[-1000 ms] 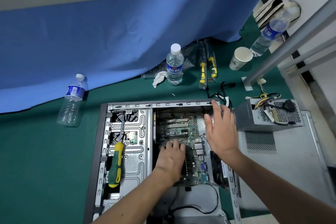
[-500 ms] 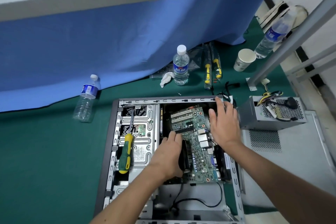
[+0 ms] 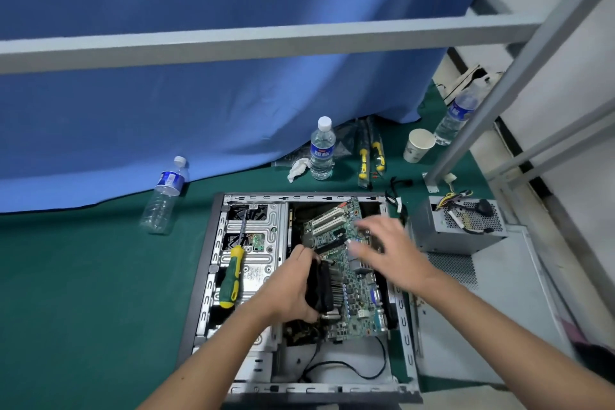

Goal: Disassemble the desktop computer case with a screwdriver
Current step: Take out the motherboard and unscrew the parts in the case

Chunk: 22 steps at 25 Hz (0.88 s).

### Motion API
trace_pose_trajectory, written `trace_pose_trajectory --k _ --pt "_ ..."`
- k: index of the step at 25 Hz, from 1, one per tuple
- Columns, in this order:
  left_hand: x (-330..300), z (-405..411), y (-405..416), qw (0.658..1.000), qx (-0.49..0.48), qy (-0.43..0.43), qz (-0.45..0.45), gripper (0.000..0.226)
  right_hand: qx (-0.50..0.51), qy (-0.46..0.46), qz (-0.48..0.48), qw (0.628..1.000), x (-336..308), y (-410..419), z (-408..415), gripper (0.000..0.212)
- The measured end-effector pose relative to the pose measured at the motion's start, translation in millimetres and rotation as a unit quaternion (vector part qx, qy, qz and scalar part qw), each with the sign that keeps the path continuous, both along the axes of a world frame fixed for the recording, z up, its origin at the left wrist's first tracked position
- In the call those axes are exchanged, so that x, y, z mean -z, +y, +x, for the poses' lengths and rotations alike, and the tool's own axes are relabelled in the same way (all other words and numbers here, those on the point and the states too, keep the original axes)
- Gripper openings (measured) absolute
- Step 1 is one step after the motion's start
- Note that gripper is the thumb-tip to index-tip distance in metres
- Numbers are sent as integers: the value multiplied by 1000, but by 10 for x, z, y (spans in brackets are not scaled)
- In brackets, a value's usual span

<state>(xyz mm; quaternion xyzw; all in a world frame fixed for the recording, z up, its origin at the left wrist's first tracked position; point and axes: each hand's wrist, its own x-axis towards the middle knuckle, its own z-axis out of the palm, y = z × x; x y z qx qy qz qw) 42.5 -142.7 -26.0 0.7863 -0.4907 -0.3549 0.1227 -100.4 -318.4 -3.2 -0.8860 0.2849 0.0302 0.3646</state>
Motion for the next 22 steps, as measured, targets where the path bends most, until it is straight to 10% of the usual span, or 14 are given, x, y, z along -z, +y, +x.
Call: trace_pose_trajectory --k 14,22 --pt "-294 -409 2 964 -73 192 -169 87 -43 70 -216 973 -942 67 -410 76" --pt "-743 -514 -497 988 70 -71 -119 98 62 66 -28 996 -605 -358 -926 73"
